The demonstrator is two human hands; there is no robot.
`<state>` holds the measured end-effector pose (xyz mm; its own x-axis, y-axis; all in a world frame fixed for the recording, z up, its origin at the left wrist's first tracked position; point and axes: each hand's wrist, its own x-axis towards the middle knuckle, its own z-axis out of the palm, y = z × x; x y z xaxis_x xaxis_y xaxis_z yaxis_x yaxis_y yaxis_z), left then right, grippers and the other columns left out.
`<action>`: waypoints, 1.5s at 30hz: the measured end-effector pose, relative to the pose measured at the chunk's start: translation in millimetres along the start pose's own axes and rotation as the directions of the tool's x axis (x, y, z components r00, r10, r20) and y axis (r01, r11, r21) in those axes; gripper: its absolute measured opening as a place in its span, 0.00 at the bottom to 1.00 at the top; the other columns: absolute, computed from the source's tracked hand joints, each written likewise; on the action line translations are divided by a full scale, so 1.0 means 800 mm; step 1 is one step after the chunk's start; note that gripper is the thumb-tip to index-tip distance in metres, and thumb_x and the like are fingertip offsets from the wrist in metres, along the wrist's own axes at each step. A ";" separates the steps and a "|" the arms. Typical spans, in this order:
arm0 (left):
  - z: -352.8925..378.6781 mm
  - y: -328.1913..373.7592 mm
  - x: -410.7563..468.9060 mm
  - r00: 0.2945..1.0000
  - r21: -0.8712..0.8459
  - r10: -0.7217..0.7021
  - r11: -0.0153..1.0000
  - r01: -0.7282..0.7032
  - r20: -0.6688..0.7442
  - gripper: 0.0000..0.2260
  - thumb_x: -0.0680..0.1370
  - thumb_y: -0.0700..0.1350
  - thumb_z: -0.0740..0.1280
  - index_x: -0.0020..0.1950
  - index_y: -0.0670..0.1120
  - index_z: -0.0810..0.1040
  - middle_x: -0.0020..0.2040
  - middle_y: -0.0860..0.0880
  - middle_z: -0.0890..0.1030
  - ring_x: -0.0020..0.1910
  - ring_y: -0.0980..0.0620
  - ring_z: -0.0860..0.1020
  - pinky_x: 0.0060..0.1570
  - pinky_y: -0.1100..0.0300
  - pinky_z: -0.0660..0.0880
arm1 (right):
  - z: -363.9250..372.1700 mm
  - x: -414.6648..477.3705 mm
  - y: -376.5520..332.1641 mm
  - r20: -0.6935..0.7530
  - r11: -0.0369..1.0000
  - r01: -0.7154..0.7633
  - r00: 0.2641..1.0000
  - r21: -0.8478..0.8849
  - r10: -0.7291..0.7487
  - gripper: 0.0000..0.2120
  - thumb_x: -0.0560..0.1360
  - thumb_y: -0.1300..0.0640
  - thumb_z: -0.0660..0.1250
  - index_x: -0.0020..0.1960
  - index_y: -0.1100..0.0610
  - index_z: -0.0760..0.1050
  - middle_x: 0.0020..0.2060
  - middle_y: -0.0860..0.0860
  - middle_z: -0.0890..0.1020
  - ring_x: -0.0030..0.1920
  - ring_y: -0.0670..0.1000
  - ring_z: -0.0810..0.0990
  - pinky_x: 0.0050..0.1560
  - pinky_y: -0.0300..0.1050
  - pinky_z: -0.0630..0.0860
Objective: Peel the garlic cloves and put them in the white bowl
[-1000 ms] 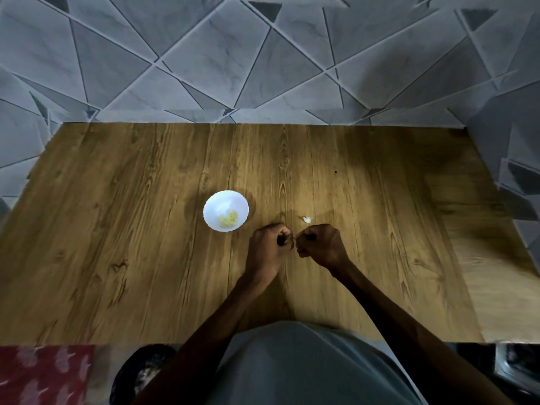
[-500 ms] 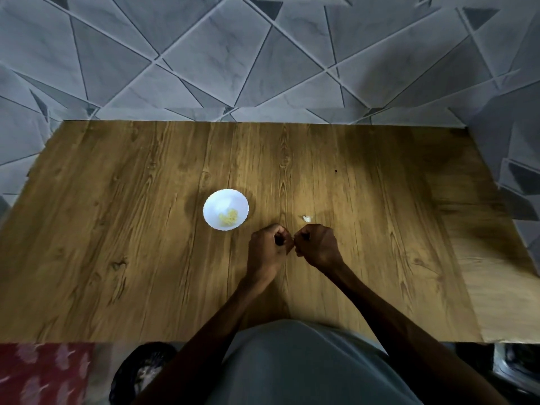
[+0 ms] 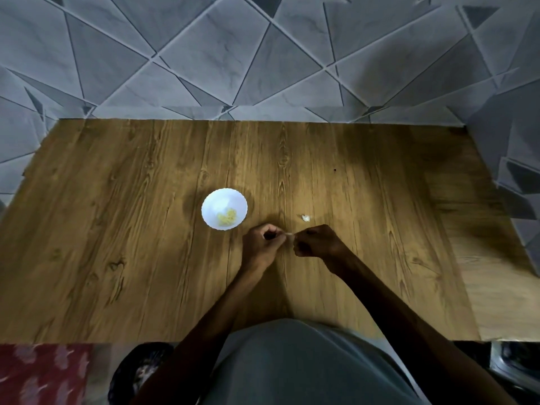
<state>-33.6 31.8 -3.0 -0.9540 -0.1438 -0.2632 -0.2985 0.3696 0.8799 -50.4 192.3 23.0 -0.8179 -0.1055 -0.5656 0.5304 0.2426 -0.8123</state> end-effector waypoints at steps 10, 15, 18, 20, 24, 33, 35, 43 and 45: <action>-0.003 -0.008 -0.003 0.994 -0.259 -0.063 0.962 0.084 0.088 0.03 0.76 0.39 0.71 0.48 0.43 0.84 0.39 0.47 0.85 0.38 0.54 0.83 0.41 0.60 0.79 | -0.006 0.013 0.025 -0.087 0.866 0.204 0.958 -0.455 -0.272 0.10 0.77 0.63 0.69 0.39 0.54 0.80 0.33 0.52 0.84 0.32 0.50 0.84 0.37 0.48 0.84; -0.004 -0.010 -0.001 0.992 -0.258 -0.079 0.961 0.104 0.103 0.05 0.76 0.42 0.72 0.50 0.43 0.84 0.40 0.48 0.85 0.40 0.51 0.84 0.45 0.59 0.81 | -0.008 0.005 0.014 -0.096 0.864 0.271 0.935 -0.424 -0.341 0.04 0.72 0.61 0.75 0.41 0.54 0.83 0.35 0.48 0.85 0.33 0.47 0.84 0.35 0.42 0.82; -0.004 -0.010 0.001 0.983 -0.274 -0.121 0.949 0.155 0.137 0.07 0.76 0.42 0.71 0.52 0.42 0.83 0.41 0.47 0.86 0.41 0.52 0.84 0.43 0.60 0.80 | -0.008 -0.001 0.005 -0.039 0.926 0.278 0.954 -0.256 -0.297 0.05 0.73 0.65 0.73 0.49 0.61 0.83 0.39 0.54 0.86 0.39 0.52 0.85 0.40 0.44 0.83; -0.003 -0.010 0.002 0.980 -0.284 -0.135 0.943 0.173 0.148 0.07 0.77 0.41 0.71 0.53 0.40 0.83 0.42 0.45 0.85 0.40 0.52 0.84 0.42 0.61 0.79 | -0.007 -0.004 0.003 -0.024 0.910 0.311 0.944 -0.274 -0.330 0.06 0.74 0.66 0.72 0.51 0.63 0.83 0.40 0.56 0.86 0.39 0.53 0.85 0.41 0.44 0.83; -0.002 -0.009 0.003 0.975 -0.319 -0.157 0.927 0.199 0.155 0.05 0.77 0.39 0.69 0.51 0.39 0.83 0.41 0.44 0.85 0.39 0.53 0.84 0.40 0.61 0.79 | -0.004 -0.002 0.004 -0.024 0.870 0.347 0.925 -0.351 -0.378 0.06 0.74 0.68 0.71 0.49 0.62 0.83 0.39 0.55 0.86 0.38 0.52 0.85 0.40 0.45 0.83; -0.005 -0.010 0.003 0.972 -0.368 -0.158 0.905 0.213 0.175 0.06 0.78 0.38 0.68 0.51 0.37 0.82 0.41 0.41 0.84 0.38 0.49 0.83 0.38 0.62 0.78 | -0.003 0.002 0.009 -0.027 0.852 0.346 0.922 -0.393 -0.386 0.07 0.74 0.70 0.68 0.47 0.62 0.83 0.36 0.52 0.84 0.36 0.51 0.85 0.39 0.47 0.84; -0.004 -0.010 0.002 0.972 -0.369 -0.159 0.905 0.213 0.172 0.06 0.77 0.37 0.68 0.51 0.35 0.82 0.40 0.40 0.84 0.37 0.49 0.82 0.37 0.62 0.77 | -0.004 0.004 0.011 -0.030 0.856 0.338 0.925 -0.391 -0.379 0.07 0.75 0.69 0.67 0.47 0.61 0.82 0.35 0.51 0.84 0.36 0.51 0.85 0.39 0.47 0.84; -0.004 -0.011 0.001 0.965 -0.351 -0.184 0.905 0.241 0.186 0.06 0.78 0.39 0.68 0.50 0.39 0.83 0.42 0.40 0.85 0.39 0.49 0.83 0.40 0.60 0.79 | -0.001 0.002 0.007 0.004 0.861 0.391 0.911 -0.325 -0.412 0.06 0.73 0.66 0.73 0.50 0.62 0.83 0.38 0.54 0.85 0.37 0.49 0.85 0.39 0.42 0.83; -0.004 -0.009 0.000 0.961 -0.363 -0.191 0.896 0.254 0.200 0.06 0.78 0.39 0.68 0.50 0.39 0.83 0.42 0.41 0.85 0.40 0.47 0.84 0.42 0.58 0.80 | 0.000 0.004 0.007 0.002 0.828 0.421 0.892 -0.370 -0.453 0.04 0.73 0.65 0.73 0.48 0.61 0.83 0.36 0.50 0.85 0.35 0.46 0.84 0.37 0.40 0.82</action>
<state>-31.5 26.2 -8.4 -0.8657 -0.0247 -0.4999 -0.4988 -0.0388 0.8658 -49.5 193.4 16.5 -0.9690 -0.2060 -0.1366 0.0119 0.5132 -0.8582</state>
